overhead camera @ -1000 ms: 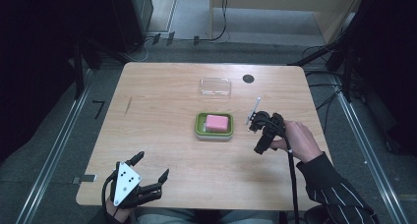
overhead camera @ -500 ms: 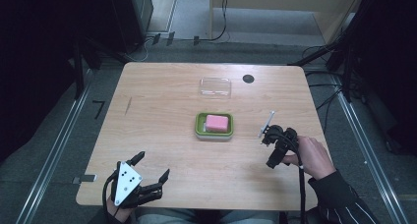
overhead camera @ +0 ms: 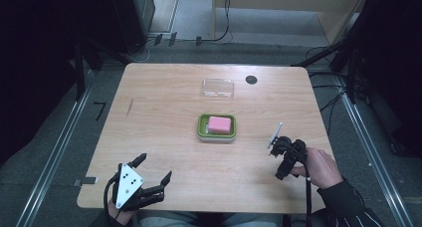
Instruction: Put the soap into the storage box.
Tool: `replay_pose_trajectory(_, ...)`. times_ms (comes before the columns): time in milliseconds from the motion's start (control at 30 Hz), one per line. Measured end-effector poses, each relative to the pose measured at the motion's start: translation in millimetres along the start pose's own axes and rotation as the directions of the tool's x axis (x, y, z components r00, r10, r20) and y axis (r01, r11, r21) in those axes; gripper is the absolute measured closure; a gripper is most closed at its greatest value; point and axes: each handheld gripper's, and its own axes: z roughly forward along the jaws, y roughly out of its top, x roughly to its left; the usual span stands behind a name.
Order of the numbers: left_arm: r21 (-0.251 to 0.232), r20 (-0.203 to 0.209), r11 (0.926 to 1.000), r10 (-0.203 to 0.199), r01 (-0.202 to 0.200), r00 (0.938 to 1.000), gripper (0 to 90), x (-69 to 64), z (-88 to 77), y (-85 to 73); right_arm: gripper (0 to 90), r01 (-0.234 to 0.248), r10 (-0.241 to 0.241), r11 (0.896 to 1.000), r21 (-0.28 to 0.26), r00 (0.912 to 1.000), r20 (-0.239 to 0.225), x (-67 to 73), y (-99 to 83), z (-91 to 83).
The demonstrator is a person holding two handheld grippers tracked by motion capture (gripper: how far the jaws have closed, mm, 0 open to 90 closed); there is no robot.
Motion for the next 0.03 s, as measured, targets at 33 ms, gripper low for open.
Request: replay_pose_trajectory(33, 0.002, 0.001, 1.0000, 0.000, 0.000, 1.0000, 13.7, -0.2, 0.1, 0.2, 10.5, -0.001, 0.001, 1.000, -0.001, 1.0000, -0.003, 0.1, -0.6, 1.1)
